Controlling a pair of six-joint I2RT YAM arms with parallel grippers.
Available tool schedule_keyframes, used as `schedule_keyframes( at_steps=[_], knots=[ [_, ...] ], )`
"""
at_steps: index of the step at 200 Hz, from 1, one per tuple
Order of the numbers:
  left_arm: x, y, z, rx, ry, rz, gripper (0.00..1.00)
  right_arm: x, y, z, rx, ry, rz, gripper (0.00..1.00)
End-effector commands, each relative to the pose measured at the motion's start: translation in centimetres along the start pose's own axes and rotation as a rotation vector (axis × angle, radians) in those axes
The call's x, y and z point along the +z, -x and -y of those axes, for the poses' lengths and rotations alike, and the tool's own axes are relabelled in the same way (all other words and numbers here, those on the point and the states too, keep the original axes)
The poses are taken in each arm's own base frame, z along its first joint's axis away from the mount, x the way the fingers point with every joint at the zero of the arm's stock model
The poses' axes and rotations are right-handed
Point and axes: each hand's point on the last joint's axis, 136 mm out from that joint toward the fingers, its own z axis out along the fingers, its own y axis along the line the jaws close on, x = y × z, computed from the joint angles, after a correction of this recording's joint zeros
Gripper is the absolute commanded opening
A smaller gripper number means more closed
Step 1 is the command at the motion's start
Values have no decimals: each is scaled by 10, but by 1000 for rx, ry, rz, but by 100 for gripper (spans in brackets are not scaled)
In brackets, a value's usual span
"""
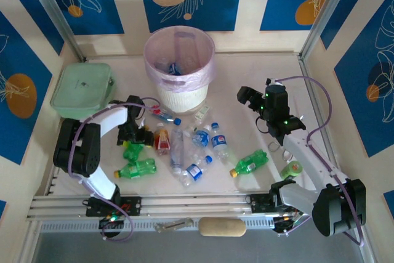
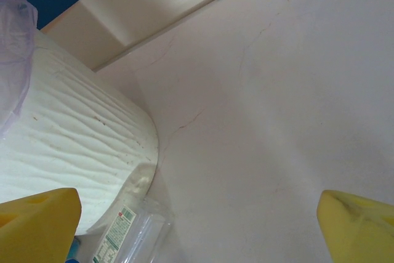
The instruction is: Put the plastic bottles in the bin
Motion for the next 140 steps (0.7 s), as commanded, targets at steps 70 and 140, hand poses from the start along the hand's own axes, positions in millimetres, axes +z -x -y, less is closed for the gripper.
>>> schedule_keyframes(
  at_steps=[70,140],
  knots=[
    [-5,4,-6,-6,36,53,72,-6,4,1,40,25,26,99],
    [-55,27,-9,30,69,220,52,-3,4,-1,59,37,16,99]
  ],
)
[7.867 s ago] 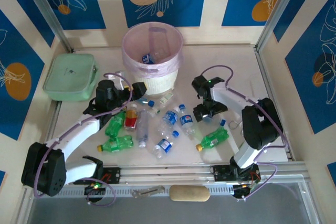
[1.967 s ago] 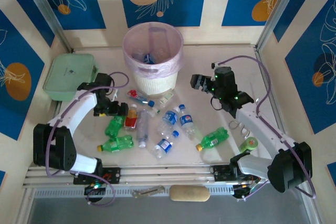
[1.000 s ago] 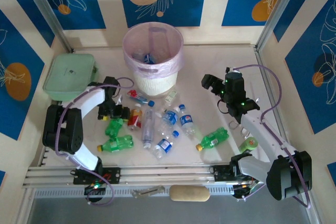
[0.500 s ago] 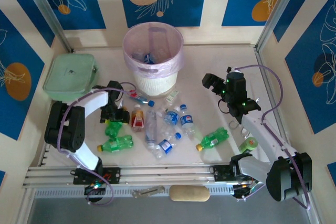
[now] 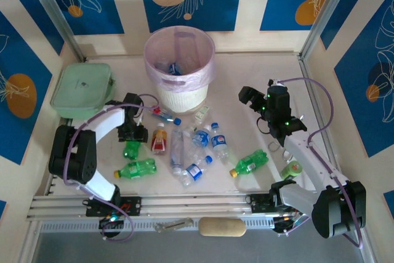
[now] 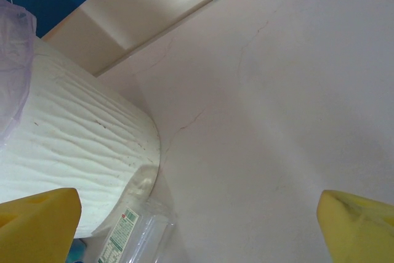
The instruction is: Put the plastic bottles in the bin
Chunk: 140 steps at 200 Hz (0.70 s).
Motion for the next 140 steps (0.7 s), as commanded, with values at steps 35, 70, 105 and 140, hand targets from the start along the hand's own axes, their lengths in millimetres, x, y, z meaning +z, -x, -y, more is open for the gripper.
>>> schedule_keyframes(
  at_steps=[35,70,105,140],
  knots=[
    [-88,46,-6,37,35,287,41,0,4,-5,24,32,11,99],
    [-157,74,5,36,-34,515,24,1,4,-6,33,42,8,99],
    [-235,101,21,33,-153,763,18,1,5,-7,35,45,8,99],
    [-314,131,46,49,-328,1018,17,3,3,-7,46,48,2,99]
  ],
)
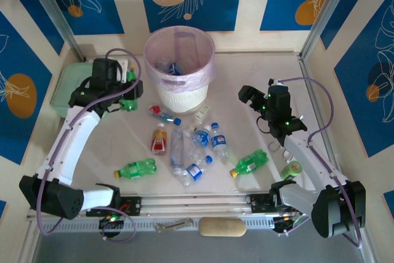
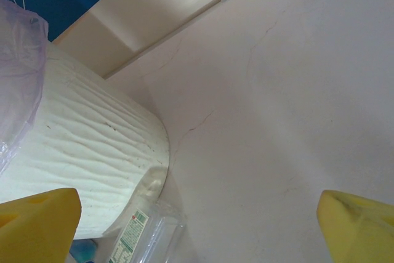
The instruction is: Put the plastic bottles in the bin
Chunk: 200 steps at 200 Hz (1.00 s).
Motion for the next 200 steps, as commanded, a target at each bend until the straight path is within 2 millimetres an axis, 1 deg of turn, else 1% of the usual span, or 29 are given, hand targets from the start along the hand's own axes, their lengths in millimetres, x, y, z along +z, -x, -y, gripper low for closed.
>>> schedule_keyframes(
  at_steps=[1,25,57,81,90,102,114,125,132,140,158,184,200],
  knots=[
    [-26,63,32,-16,-159,218,17,2,1,-3,24,23,2,99],
    [-34,108,54,-28,-269,337,17,2,-2,-3,25,26,-7,99],
    [-23,152,84,-42,-414,386,18,-2,-3,-1,30,24,-5,99],
    [-8,175,104,-21,-480,399,17,-4,-4,2,26,16,0,99],
    [-3,182,111,-4,-494,399,17,-5,-4,4,27,11,-1,99],
    [11,187,120,20,-505,383,18,-6,-5,5,27,10,-2,99],
    [25,188,129,40,-510,356,18,-7,-5,6,32,11,0,99],
    [41,185,136,66,-510,324,18,-8,-6,6,36,12,1,99],
    [48,184,141,84,-504,307,18,-8,-6,7,38,13,2,99],
    [61,178,145,100,-497,272,19,-9,-7,8,40,10,0,99],
    [85,164,154,131,-483,203,20,-9,-9,10,44,6,0,99],
    [113,141,161,178,-434,131,21,-10,-12,15,50,-3,-5,99],
    [127,127,164,212,-406,95,21,-10,-12,16,53,-5,-5,99]
  ],
)
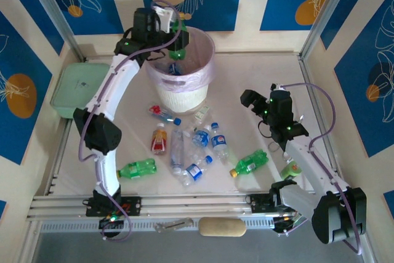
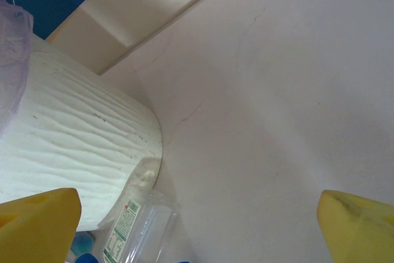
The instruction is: Put the plastic bottles in the bin
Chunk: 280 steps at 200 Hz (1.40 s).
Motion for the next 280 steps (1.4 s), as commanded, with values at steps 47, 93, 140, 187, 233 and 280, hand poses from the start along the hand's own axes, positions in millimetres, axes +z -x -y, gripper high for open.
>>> schedule_keyframes(
  at_steps=[47,93,140,187,233,280],
  knots=[
    [37,-63,-6,113,92,-206,22,-5,-1,4,26,9,7,99],
    [49,-88,-13,115,116,-289,26,-5,-1,3,30,13,5,99],
    [50,-89,-13,115,125,-292,51,-6,2,2,28,16,9,99],
    [46,-79,-7,110,118,-263,65,-6,3,0,31,14,4,99],
    [41,-68,1,93,96,-228,95,-6,4,2,41,-13,-10,99],
    [23,-45,16,72,64,-164,99,-8,1,3,34,-36,-40,99]
  ],
)
